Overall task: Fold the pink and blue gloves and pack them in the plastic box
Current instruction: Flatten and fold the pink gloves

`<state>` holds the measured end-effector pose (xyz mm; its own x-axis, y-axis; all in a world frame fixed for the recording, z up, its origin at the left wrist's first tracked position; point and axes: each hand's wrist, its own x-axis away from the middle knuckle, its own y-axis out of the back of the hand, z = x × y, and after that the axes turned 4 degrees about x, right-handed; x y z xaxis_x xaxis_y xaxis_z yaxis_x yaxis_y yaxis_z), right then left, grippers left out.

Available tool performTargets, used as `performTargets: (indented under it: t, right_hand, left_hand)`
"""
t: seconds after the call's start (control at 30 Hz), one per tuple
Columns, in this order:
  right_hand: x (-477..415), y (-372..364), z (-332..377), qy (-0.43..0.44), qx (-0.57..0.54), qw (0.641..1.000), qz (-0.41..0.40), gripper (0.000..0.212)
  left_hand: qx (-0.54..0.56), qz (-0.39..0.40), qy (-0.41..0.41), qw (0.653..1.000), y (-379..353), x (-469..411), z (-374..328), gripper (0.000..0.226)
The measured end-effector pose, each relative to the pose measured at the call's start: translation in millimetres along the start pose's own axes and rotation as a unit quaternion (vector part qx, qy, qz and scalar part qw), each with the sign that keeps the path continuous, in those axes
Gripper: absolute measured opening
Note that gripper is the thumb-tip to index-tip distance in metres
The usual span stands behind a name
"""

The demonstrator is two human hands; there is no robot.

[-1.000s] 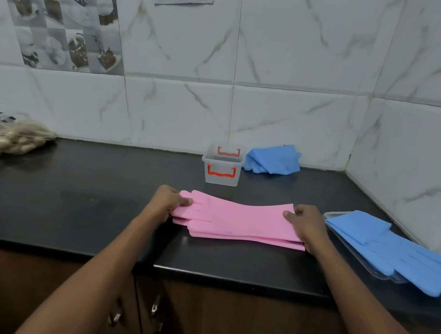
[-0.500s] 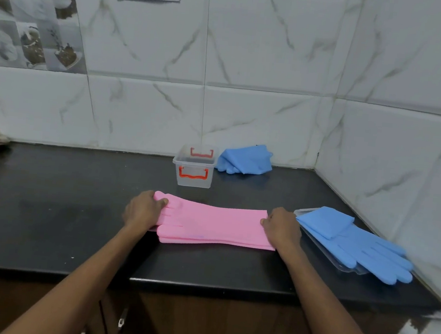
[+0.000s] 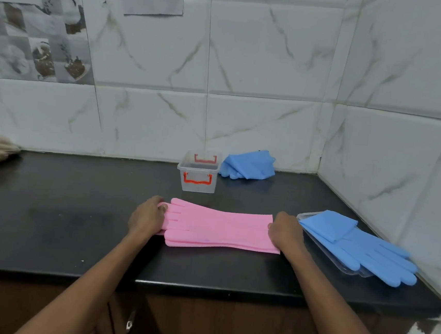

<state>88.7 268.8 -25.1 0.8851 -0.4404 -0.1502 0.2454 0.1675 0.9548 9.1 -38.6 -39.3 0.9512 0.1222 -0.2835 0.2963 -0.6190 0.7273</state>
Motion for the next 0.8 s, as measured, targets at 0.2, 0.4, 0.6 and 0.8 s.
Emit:
performTargets:
  t: [0.2, 0.4, 0.6, 0.8]
  right_hand:
    - [3, 7, 4, 0.015, 0.038, 0.999, 0.026, 0.010]
    - [9, 10, 11, 0.006, 0.044, 0.998, 0.036, 0.009]
    - [23, 18, 1, -0.049, 0.037, 0.998, 0.002, 0.033]
    - [34, 23, 8, -0.061, 0.009, 0.996, 0.060, 0.044]
  left_hand:
    - [-0.048, 0.048, -0.008, 0.998, 3, 9, -9, 0.040]
    - [-0.098, 0.064, -0.005, 0.993, -1, 19, -18, 0.048]
    - [-0.184, -0.038, -0.196, 0.962, 12, 31, -45, 0.035]
    - [-0.193, 0.299, -0.407, 0.841, -26, 80, -76, 0.058]
